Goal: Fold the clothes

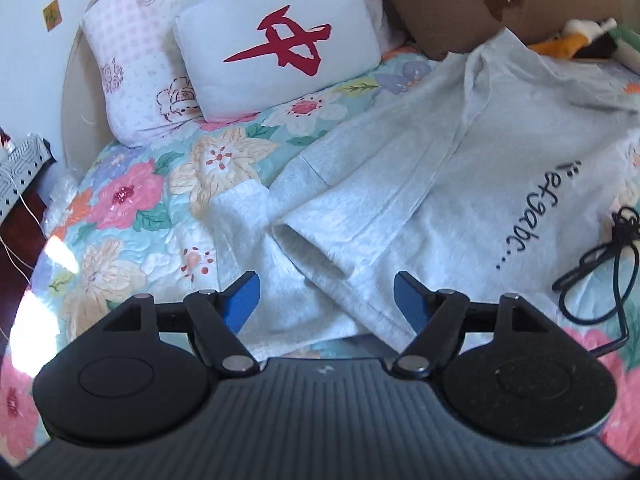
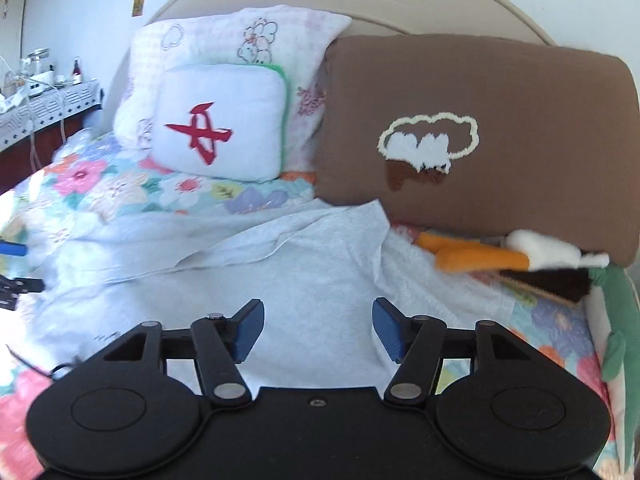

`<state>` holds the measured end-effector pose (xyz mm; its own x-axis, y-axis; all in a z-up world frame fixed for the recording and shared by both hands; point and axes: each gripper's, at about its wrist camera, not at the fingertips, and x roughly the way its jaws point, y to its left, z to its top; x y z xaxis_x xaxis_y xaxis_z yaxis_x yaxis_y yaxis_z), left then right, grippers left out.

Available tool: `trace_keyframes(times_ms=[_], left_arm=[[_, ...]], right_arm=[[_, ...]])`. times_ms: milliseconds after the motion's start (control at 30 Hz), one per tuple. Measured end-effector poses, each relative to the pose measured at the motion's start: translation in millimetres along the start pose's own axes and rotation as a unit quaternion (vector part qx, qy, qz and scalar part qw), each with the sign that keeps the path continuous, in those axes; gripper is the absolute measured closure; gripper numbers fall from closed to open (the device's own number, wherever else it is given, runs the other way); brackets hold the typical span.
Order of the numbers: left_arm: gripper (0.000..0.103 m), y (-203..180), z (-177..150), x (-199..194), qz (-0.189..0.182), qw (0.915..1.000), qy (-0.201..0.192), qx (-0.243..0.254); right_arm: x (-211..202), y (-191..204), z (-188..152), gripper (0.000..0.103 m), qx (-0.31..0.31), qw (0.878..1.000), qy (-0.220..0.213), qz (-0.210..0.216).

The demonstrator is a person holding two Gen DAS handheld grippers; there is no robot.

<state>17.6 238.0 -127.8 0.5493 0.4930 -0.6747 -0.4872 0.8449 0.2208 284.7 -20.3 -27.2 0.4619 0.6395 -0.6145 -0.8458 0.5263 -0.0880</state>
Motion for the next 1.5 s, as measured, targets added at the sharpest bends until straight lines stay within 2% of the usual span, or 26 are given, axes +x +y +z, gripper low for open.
trace_keyframes(times_ms=[67, 167, 233, 300, 333, 433, 500, 567, 633, 733, 767, 900, 933, 967, 1033, 1067, 1100, 1133, 1167, 1200, 1233, 1300, 1400, 1433, 1467, 1500], left_arm=[[0.03, 0, -3, -11, -0.004, 0.9999, 0.009, 0.004], [0.027, 9, -1, -23, -0.023, 0.9976, 0.063, -0.014], [0.026, 18, 1, -22, -0.045, 0.9896, 0.134, -0.029], [0.026, 25, -2, -21, -0.071, 0.9813, 0.163, -0.074], [0.026, 29, -4, -21, -0.084, 0.9759, 0.177, -0.096], [0.026, 21, -19, -11, -0.141, 0.9562, 0.191, -0.171], [0.026, 7, -31, 0, -0.193, 0.9341, 0.192, -0.231], [0.026, -9, -41, 15, -0.245, 0.902, 0.195, -0.298], [0.027, -21, -50, 30, -0.265, 0.8711, 0.198, -0.364], [0.027, -25, -52, 39, -0.257, 0.8549, 0.197, -0.405], [0.027, -21, -52, 39, -0.261, 0.8467, 0.194, -0.421], [0.028, -3, -57, 54, -0.274, 0.7951, 0.189, -0.507], [0.03, -2, -59, 58, -0.272, 0.7869, 0.187, -0.521], [0.036, -2, -59, 61, -0.269, 0.7839, 0.185, -0.528], [0.062, -3, -56, 63, -0.259, 0.7969, 0.18, -0.515], [0.088, -4, -52, 64, -0.258, 0.8067, 0.172, -0.503], [0.093, -4, -49, 64, -0.257, 0.8157, 0.162, -0.492], [0.095, -5, -46, 65, -0.253, 0.8252, 0.149, -0.483], [0.096, -6, -41, 65, -0.244, 0.8391, 0.136, -0.466], [0.097, -10, -35, 66, -0.23, 0.8569, 0.131, -0.442], [0.097, -12, -30, 65, -0.218, 0.8713, 0.124, -0.422], [0.098, -15, -20, 56, -0.202, 0.8917, 0.104, -0.391], [0.098, -14, -3, 22, -0.172, 0.9278, 0.048, -0.327], [0.098, -13, 2, 10, -0.168, 0.9366, 0.042, -0.305], [0.098, -9, 3, -1, -0.17, 0.9399, 0.04, -0.293], [0.098, -3, -1, -8, -0.185, 0.9343, 0.045, -0.301]], right_arm=[[-19, -3, -3, 0.038, 0.025, 1.0, 0.013, 0.009], [-46, -11, -5, 0.038, 0.066, 0.997, 0.032, 0.034], [-60, -14, -2, 0.034, 0.076, 0.994, 0.046, 0.068], [-67, -13, 0, 0.025, 0.06, 0.991, 0.075, 0.097], [-69, -11, -2, 0.018, 0.057, 0.991, 0.073, 0.099], [-53, -11, -25, 0.014, 0.103, 0.987, 0.072, 0.104], [-29, -13, -48, 0.014, 0.155, 0.979, 0.079, 0.11], [1, -16, -73, 0.014, 0.212, 0.968, 0.082, 0.107], [29, -25, -92, 0.015, 0.267, 0.956, 0.078, 0.091], [58, -46, -109, 0.015, 0.353, 0.931, 0.057, 0.076], [65, -54, -113, 0.015, 0.381, 0.92, 0.049, 0.075], [86, -80, -119, 0.015, 0.449, 0.891, 0.022, 0.059], [93, -85, -120, 0.015, 0.458, 0.888, 0.021, 0.042], [101, -90, -121, 0.015, 0.466, 0.884, 0.021, 0.025], [118, -98, -123, 0.015, 0.471, 0.882, 0.022, 0.002], [127, -101, -124, 0.016, 0.47, 0.882, 0.022, -0.007], [134, -103, -124, 0.024, 0.464, 0.886, 0.018, -0.014], [139, -103, -121, 0.044, 0.446, 0.895, 0.011, -0.026], [142, -102, -116, 0.058, 0.421, 0.906, 0.011, -0.028], [142, -100, -112, 0.088, 0.399, 0.916, 0.012, -0.031], [131, -98, -112, 0.093, 0.384, 0.922, 0.015, -0.035], [107, -93, -112, 0.095, 0.355, 0.933, 0.02, -0.044], [72, -86, -111, 0.097, 0.311, 0.948, 0.028, -0.058], [61, -83, -111, 0.097, 0.296, 0.953, 0.03, -0.062], [49, -81, -110, 0.097, 0.281, 0.957, 0.033, -0.066], [37, -78, -110, 0.098, 0.266, 0.961, 0.036, -0.071]])
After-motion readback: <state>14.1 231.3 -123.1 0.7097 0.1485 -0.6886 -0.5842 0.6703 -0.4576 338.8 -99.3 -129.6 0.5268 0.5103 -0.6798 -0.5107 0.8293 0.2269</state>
